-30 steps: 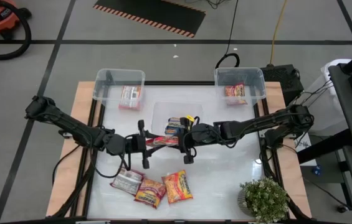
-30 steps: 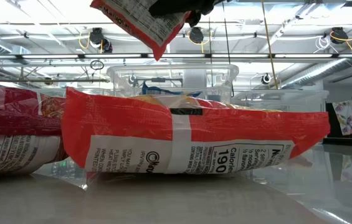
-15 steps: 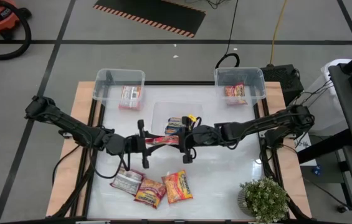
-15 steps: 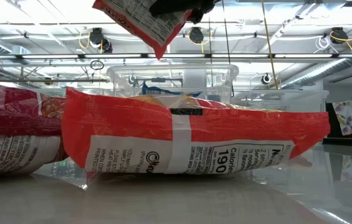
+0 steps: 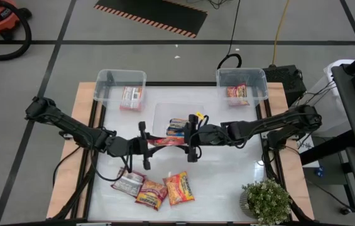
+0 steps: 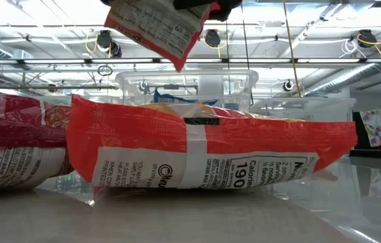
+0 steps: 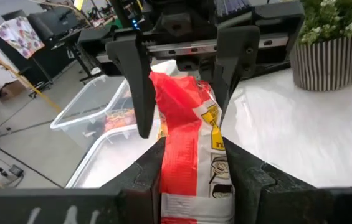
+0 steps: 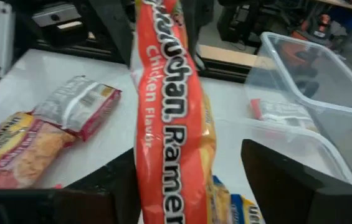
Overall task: Sort Maruchan noodles
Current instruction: Put the top orange noodle pack into the top left transparent bin
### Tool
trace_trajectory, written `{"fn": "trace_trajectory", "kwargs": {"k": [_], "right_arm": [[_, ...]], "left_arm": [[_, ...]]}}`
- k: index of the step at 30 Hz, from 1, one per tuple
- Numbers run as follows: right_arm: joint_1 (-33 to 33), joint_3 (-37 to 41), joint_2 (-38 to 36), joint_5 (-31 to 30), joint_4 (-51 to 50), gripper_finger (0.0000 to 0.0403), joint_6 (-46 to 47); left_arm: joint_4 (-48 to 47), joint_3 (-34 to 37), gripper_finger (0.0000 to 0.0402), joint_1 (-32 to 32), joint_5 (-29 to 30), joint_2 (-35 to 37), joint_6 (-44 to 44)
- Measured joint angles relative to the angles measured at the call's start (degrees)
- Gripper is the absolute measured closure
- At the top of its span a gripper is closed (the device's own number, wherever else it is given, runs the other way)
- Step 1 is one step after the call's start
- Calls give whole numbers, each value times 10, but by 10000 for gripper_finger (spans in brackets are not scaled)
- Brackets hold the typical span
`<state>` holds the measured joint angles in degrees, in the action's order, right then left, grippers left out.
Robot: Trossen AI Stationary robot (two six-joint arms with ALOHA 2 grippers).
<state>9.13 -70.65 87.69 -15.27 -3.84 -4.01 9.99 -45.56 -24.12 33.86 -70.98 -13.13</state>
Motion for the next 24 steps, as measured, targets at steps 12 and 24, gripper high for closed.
{"fn": "trace_trajectory", "kwargs": {"k": [12, 24], "right_arm": [[7, -1, -54, -41, -66, 118, 3], [43, 6, -126, -161, -190, 121, 50]], "left_arm": [[-54, 1, 283, -5, 43, 18, -66], [-150, 1, 282, 13, 155, 114, -133]]}}
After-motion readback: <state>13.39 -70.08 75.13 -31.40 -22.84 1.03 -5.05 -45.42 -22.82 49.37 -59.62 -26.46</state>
